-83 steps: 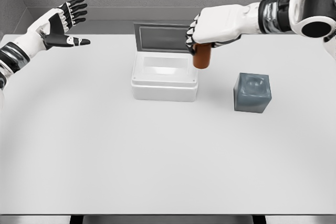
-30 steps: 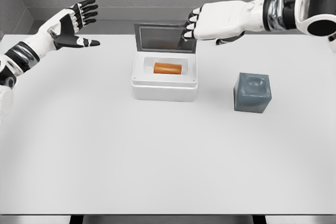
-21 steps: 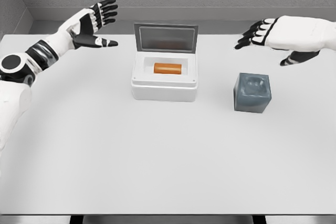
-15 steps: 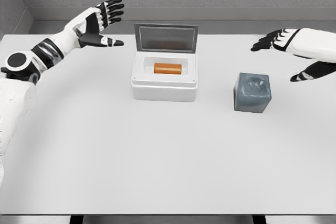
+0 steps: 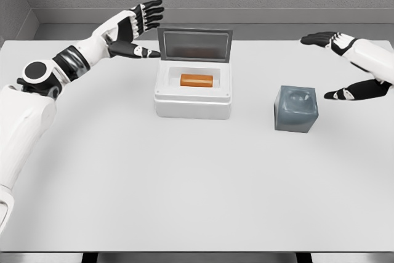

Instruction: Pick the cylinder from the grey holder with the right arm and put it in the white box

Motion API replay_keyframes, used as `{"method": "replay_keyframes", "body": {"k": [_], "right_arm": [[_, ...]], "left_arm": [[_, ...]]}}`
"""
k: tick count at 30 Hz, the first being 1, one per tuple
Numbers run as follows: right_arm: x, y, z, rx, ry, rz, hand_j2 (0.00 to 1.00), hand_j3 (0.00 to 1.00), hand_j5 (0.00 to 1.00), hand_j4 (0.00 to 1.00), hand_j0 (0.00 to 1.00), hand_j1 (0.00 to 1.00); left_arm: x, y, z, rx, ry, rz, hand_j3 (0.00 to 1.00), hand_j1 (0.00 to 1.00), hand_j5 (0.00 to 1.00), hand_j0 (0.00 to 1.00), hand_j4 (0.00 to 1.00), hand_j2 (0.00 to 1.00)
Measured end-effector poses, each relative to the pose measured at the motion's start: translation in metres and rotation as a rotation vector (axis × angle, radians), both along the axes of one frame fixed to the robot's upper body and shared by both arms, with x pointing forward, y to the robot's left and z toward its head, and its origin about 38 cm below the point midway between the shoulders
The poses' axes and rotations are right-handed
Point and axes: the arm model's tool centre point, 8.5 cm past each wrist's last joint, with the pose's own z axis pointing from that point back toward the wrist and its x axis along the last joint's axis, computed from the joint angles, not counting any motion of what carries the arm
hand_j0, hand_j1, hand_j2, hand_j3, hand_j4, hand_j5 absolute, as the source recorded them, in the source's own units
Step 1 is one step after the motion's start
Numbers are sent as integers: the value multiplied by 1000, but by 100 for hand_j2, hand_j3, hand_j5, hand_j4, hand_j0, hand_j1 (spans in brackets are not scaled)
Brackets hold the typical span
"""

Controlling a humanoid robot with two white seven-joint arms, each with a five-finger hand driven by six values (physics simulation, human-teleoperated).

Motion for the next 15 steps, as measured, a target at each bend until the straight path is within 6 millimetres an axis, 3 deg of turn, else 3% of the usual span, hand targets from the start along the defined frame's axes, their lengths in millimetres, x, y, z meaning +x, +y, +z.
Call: {"method": "replay_keyframes", "body": {"k": [15], "right_arm": [[0,-1,-3,13,4,-7,100,100,100,100,100,100]], "left_arm": [[-17,-18,0,-10,-33,-62,100,100,100,100,100,100]]}}
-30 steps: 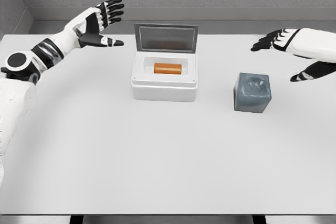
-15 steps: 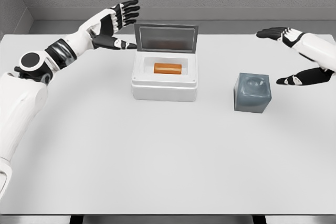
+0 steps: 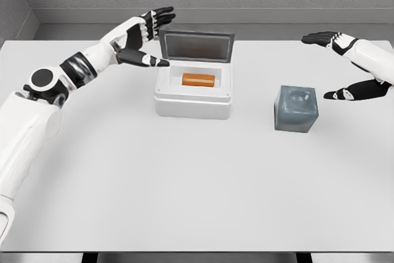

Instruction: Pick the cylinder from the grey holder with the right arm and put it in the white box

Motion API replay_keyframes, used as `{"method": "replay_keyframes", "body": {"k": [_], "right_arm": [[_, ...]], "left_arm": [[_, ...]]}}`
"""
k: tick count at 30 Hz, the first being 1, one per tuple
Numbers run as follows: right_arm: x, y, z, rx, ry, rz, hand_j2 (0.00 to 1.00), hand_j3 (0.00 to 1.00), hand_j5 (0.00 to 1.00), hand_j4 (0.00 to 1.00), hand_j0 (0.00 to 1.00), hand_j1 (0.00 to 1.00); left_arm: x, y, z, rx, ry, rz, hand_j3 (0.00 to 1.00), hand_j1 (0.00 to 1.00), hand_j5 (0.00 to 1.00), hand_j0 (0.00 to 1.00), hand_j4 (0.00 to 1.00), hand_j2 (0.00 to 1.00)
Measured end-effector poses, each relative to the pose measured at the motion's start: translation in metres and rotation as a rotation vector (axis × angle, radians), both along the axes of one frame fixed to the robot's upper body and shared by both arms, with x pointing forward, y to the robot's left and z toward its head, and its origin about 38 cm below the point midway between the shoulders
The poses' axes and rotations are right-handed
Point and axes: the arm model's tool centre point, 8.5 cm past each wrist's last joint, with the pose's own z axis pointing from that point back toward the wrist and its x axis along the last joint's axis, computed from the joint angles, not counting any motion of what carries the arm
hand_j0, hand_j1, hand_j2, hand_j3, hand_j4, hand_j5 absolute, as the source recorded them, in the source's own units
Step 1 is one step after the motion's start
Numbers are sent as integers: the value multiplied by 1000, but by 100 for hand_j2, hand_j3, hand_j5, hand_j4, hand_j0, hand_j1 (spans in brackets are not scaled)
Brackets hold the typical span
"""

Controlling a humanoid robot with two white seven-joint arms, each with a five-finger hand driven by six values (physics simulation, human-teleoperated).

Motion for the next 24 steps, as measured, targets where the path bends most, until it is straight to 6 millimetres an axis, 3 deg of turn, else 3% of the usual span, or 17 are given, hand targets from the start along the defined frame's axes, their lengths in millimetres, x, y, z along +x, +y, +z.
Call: {"method": "replay_keyframes", "body": {"k": [8,12,16,18,21,24], "right_arm": [[0,0,0,0,0,-1,100,100,100,100,100,100],[0,0,0,0,0,-1,100,100,100,100,100,100],[0,0,0,0,0,-1,100,100,100,100,100,100],[0,0,0,0,0,-1,100,100,100,100,100,100],[0,0,0,1,0,-1,100,100,100,100,100,100],[0,0,0,1,0,-1,100,100,100,100,100,100]], "left_arm": [[1,16,6,-1,-10,26,100,100,100,100,100,100],[-9,66,-1,75,4,88,100,100,100,100,100,100],[-53,122,-16,204,26,108,100,100,100,100,100,100],[-69,141,0,255,-5,108,100,100,100,100,100,100],[-78,155,31,299,-68,107,100,100,100,100,100,100],[-90,166,31,322,-64,114,100,100,100,100,100,100]]}}
